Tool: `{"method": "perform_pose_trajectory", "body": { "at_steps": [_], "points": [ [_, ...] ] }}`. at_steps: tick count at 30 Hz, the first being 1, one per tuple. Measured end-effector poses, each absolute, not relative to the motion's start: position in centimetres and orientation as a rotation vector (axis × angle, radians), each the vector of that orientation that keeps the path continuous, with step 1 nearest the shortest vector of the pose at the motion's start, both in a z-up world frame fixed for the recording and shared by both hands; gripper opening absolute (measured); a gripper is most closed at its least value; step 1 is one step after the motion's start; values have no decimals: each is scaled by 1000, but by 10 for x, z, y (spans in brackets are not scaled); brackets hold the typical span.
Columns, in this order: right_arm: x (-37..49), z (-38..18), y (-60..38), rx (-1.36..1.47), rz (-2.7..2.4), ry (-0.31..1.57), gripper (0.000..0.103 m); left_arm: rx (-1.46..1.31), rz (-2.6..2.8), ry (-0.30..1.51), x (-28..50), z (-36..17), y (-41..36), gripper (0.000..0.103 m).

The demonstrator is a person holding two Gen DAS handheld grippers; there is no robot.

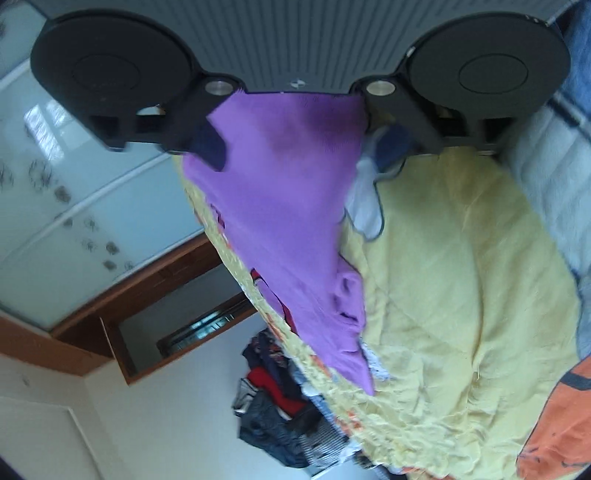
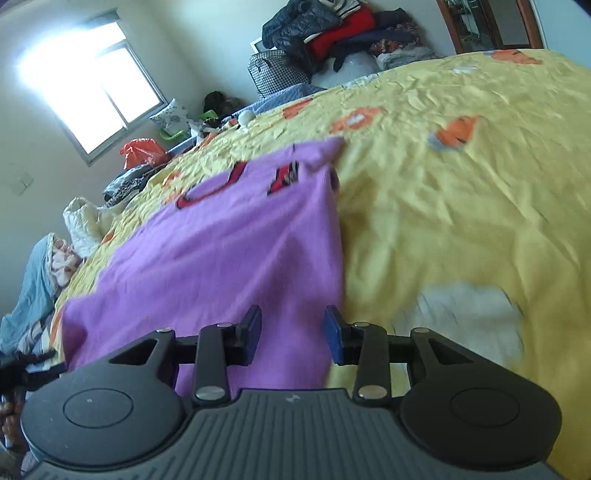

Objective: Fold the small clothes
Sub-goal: 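Lift the hem with both grippers and fold it toward the collar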

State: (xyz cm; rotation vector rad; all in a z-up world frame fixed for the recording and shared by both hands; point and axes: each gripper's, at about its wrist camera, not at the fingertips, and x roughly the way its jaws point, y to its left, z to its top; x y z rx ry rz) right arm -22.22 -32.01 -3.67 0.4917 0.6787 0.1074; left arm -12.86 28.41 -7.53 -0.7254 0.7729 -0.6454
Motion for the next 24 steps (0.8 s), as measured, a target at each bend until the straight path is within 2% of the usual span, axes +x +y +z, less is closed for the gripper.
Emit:
{"method": "perform_pose_trajectory", "body": {
  "at_steps": [5,7,11,17,18,19,20,24],
  "points": [
    [-247,-40,-318,492,111,678,37,-750,-645,812,-134,-96,282,83],
    [-249,-41,-315,487,124,677,37,-713,-643,815,-133,-100,278,78],
    [-253,-41,-310,474,127,676,37,-671,-655,829,-135,-109,268,74],
    [-253,-41,-301,451,143,684,37,-644,-669,828,-135,-119,254,57],
    [-253,-42,-302,454,144,685,37,-643,-673,824,-137,-120,253,44],
    [-254,-42,-302,455,146,685,37,-633,-674,825,-137,-120,251,37],
    [-254,-41,-302,456,147,686,37,-622,-679,828,-139,-120,250,36],
    [-256,-41,-303,460,157,687,37,-626,-697,841,-141,-121,251,5]
  ]
}}
